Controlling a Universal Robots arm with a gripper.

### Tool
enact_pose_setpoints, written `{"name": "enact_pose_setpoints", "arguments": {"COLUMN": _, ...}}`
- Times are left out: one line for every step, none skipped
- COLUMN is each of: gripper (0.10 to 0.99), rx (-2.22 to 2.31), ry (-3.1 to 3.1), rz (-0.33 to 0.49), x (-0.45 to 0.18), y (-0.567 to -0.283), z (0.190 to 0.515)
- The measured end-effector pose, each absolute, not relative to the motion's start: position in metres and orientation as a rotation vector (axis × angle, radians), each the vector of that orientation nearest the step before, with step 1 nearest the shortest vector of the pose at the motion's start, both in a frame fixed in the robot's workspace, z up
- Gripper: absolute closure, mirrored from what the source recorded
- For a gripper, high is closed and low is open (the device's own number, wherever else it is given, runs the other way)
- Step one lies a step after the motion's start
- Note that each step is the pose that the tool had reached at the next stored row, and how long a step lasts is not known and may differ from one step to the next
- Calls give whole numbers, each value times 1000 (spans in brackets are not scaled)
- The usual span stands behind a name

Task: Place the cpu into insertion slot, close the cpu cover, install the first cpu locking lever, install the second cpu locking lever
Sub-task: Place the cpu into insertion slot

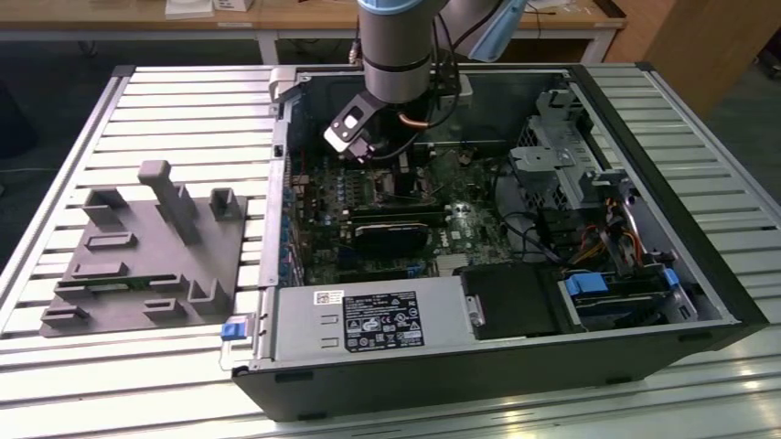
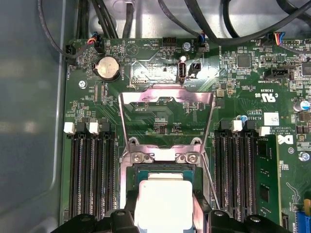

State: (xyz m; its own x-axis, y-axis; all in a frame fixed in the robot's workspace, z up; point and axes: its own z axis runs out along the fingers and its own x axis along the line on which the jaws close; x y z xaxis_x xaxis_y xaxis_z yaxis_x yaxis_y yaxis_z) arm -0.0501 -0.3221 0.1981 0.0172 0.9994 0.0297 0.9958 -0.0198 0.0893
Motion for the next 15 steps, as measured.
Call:
{"name": "enact_pose_setpoints", "arguments": {"gripper": 561, "rx": 2209, "ry": 2169, "rz": 130, "x": -50, "y": -322, "z": 198}}
{"name": "enact_pose_setpoints", "arguments": {"gripper": 561, "rx": 2209, "ry": 2169, "rz": 130, "x": -50, "y": -322, "z": 198}}
{"name": "enact_pose_setpoints", "arguments": {"gripper": 561, "rx": 2210, "ry": 2169, "rz": 130, "x": -50, "y": -322, "z": 198}}
{"name": "enact_pose_setpoints", "arguments": {"gripper": 561, "rx": 2210, "ry": 2169, "rz": 129, "x": -50, "y": -322, "z": 198}}
{"name": "enact_pose_setpoints", "arguments": {"gripper": 561, "rx": 2210, "ry": 2170, "rz": 128, "x": -50, "y": -322, "z": 198}}
{"name": "enact_pose_setpoints", "arguments": {"gripper": 561, "rx": 2210, "ry": 2170, "rz": 128, "x": -50, "y": -322, "z": 198}}
{"name": "enact_pose_setpoints", "arguments": {"gripper": 561, "rx": 2210, "ry": 2170, "rz": 128, "x": -50, "y": -322, "z": 198}}
{"name": "enact_pose_setpoints", "arguments": {"gripper": 561, "rx": 2210, "ry": 2171, "rz": 127, "x": -50, "y": -322, "z": 197}}
{"name": "enact_pose_setpoints", "arguments": {"gripper": 561, "rx": 2210, "ry": 2171, "rz": 128, "x": -50, "y": -322, "z": 197}}
{"name": "enact_pose_setpoints", "arguments": {"gripper": 561, "rx": 2210, "ry": 2171, "rz": 128, "x": -50, "y": -322, "z": 197}}
{"name": "enact_pose_setpoints", "arguments": {"gripper": 561, "rx": 2210, "ry": 2171, "rz": 128, "x": -50, "y": -322, "z": 197}}
{"name": "enact_pose_setpoints", "arguments": {"gripper": 561, "rx": 2209, "ry": 2171, "rz": 128, "x": -50, "y": -322, "z": 197}}
{"name": "enact_pose_setpoints", "arguments": {"gripper": 561, "rx": 2209, "ry": 2171, "rz": 128, "x": -50, "y": -322, "z": 196}}
{"name": "enact_pose_setpoints", "arguments": {"gripper": 561, "rx": 2208, "ry": 2172, "rz": 128, "x": -50, "y": -322, "z": 196}}
{"name": "enact_pose_setpoints", "arguments": {"gripper": 561, "rx": 2207, "ry": 2174, "rz": 127, "x": -50, "y": -322, "z": 196}}
